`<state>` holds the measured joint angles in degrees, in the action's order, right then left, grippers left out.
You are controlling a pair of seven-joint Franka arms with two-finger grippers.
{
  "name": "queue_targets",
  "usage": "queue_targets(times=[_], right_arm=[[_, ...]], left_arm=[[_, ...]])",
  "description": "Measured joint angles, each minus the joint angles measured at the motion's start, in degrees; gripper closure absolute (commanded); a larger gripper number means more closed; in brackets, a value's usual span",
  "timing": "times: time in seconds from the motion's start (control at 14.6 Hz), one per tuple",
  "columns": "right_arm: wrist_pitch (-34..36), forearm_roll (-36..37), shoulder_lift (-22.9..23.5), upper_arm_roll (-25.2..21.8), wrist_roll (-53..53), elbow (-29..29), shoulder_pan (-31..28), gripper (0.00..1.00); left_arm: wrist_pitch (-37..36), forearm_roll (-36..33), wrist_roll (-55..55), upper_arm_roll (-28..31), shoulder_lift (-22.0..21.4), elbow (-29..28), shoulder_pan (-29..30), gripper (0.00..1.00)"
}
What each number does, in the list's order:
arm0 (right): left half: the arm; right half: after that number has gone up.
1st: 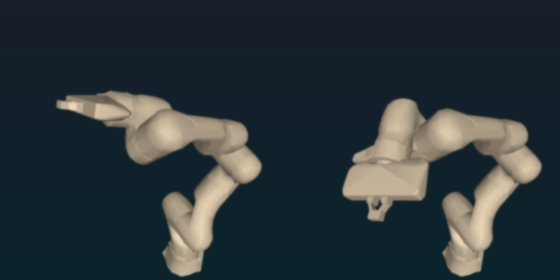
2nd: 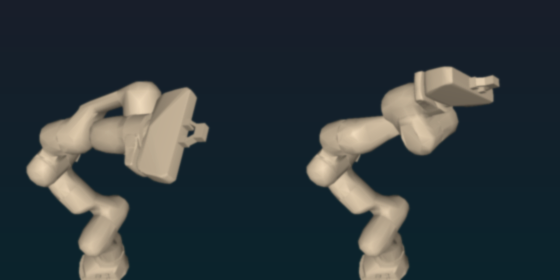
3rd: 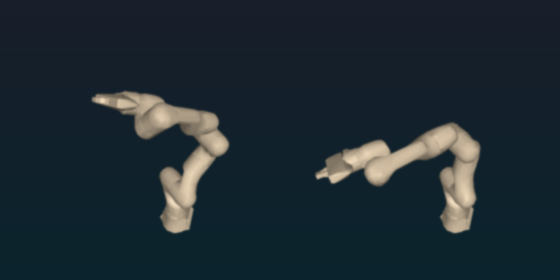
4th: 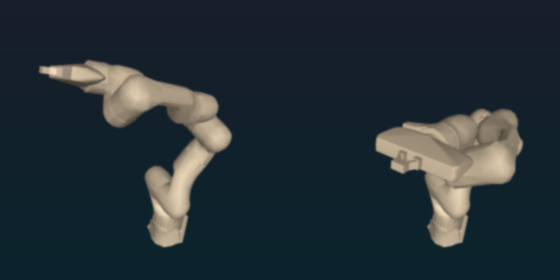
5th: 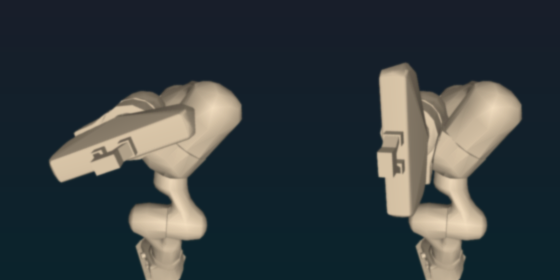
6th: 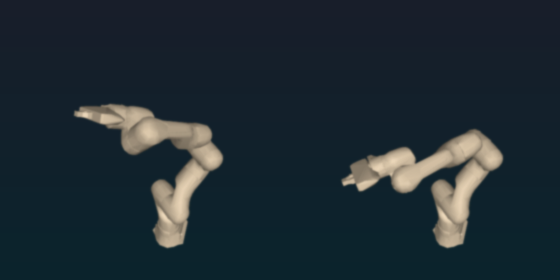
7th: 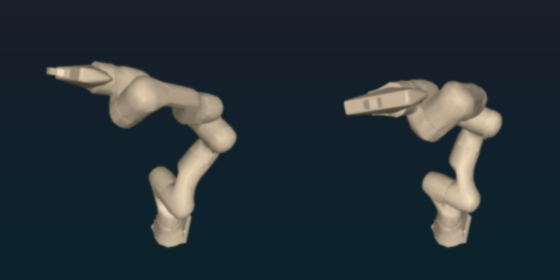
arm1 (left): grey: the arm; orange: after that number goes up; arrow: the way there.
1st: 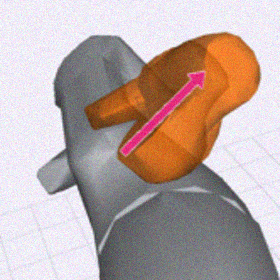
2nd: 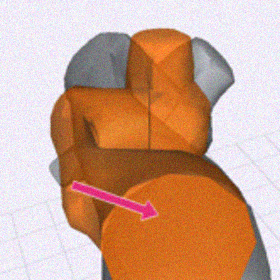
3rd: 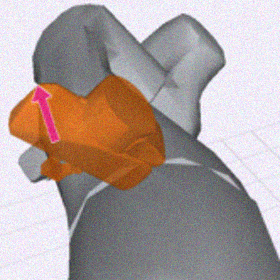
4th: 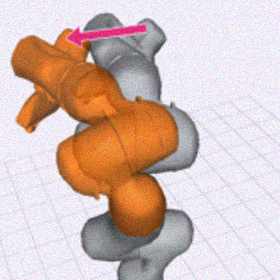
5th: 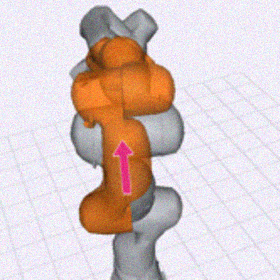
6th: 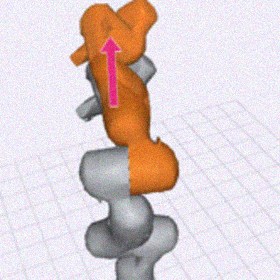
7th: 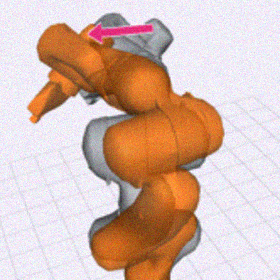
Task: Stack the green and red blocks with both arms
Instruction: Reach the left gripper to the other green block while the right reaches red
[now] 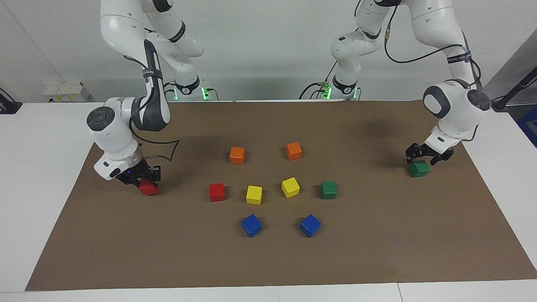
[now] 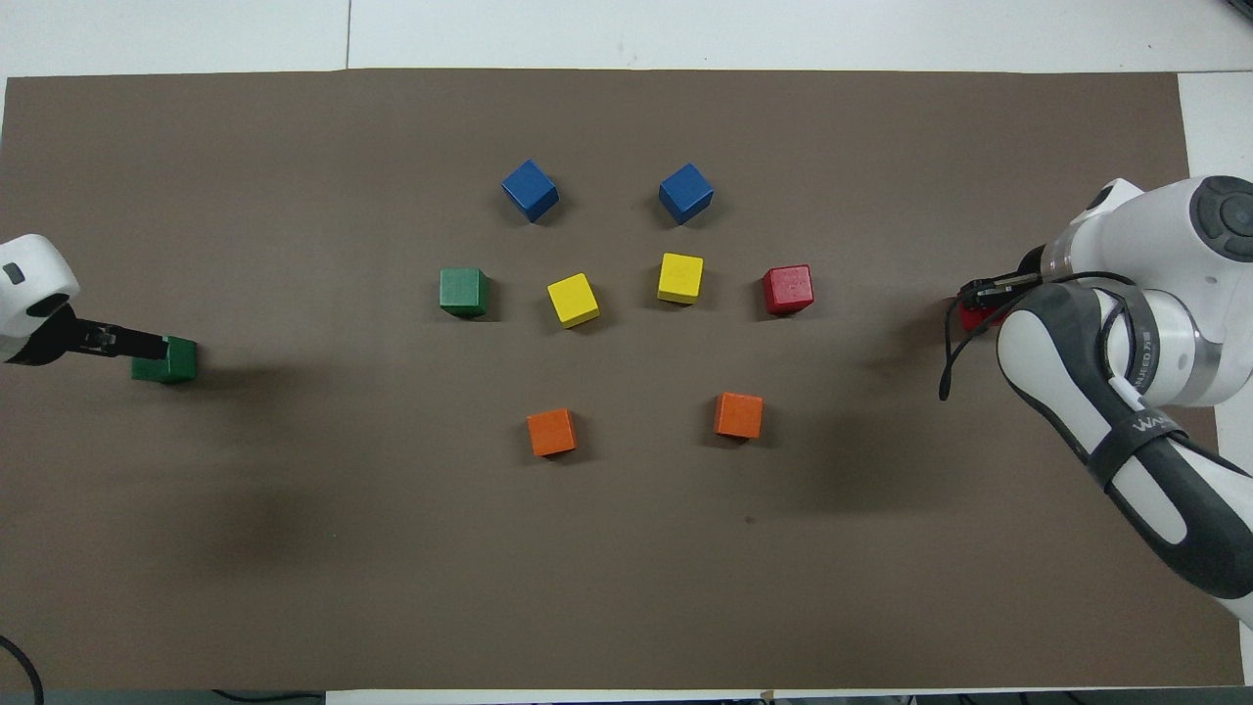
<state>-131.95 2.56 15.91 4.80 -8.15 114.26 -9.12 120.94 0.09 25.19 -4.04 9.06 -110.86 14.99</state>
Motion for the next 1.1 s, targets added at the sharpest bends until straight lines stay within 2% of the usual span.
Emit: queue_targets(times=[0.34,0.41,0.48,0.55,0.82,1.1], right_arm=[[-2.38,0.00,1.22,0.00,-0.06,0.25,-0.01,1.00],[-2.38,0.00,1.22,0.01,-0.16,0.25,-0.01,0.89],[-2.38,0.00,1.22,0.01,-0.20,0.25,-0.01,0.16],[-2.38,0.00,1.22,0.02,-0.21,0.25,-0.01,0.00],[-1.45,0.00,1.20,0.35,-0.21,-0.19,0.16,0.00],[10.75,0.01,-1.16,0.72,-0.21,-6.75,0.53,0.00]], left_arm=[[-3.02,0.07,-4.99,-0.31,0.03,5.87,-8.67,0.00],[-3.04,0.19,-7.35,-0.37,0.08,6.30,-11.06,0.00],[-3.04,0.61,-9.68,-0.42,0.17,6.57,-13.23,0.00],[-3.04,1.58,-11.29,-0.48,0.37,6.91,-15.31,0.00],[-2.96,2.87,-12.73,-0.50,3.45,9.92,-21.12,0.00],[0.53,2.97,-17.56,-0.44,7.99,10.82,-26.48,0.00]])
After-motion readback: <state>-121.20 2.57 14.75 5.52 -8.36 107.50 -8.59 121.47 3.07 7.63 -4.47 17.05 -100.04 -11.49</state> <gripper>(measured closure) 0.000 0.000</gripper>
